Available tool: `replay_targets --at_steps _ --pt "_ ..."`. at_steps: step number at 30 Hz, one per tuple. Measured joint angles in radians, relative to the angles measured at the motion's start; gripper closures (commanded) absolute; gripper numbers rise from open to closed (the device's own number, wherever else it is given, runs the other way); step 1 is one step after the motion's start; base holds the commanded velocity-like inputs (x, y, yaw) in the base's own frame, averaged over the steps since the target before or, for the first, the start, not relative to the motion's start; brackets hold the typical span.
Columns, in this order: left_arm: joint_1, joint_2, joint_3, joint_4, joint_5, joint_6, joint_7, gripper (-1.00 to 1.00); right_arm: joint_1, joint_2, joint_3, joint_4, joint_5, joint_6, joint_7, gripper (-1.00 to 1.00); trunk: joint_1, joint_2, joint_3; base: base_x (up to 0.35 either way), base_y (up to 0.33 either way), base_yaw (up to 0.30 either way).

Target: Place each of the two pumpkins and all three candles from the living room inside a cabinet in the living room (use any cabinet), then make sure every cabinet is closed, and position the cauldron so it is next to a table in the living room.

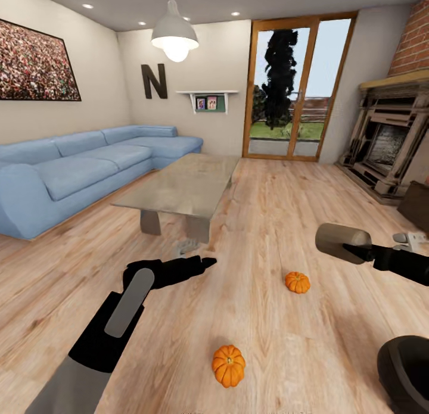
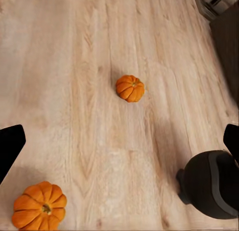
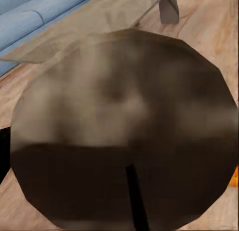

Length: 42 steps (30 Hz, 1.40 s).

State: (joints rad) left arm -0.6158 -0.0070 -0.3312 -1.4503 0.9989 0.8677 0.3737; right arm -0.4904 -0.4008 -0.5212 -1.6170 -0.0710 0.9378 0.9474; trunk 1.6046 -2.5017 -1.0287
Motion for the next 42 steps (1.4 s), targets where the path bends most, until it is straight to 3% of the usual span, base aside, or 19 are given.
replay_targets --at_steps 12,20,42 --pt "0.000 -0.001 -0.015 -0.001 0.001 -0.001 -0.004 -1.00 0.001 0.007 0.004 0.000 0.001 -0.010 -0.130 1.00 0.000 0.000 0.000 -0.066 -0.340 -0.277" --pt "0.000 -0.001 -0.052 -0.001 0.000 -0.005 0.001 -1.00 0.002 0.008 0.004 0.000 0.001 -0.014 -0.144 1.00 0.000 0.000 0.000 -0.009 -0.348 -0.257" --pt "0.004 -0.001 -0.057 -0.008 0.000 -0.010 0.001 -1.00 0.008 0.008 0.005 0.000 0.000 -0.021 -0.143 1.00 0.000 0.000 0.000 0.018 -0.350 -0.060"
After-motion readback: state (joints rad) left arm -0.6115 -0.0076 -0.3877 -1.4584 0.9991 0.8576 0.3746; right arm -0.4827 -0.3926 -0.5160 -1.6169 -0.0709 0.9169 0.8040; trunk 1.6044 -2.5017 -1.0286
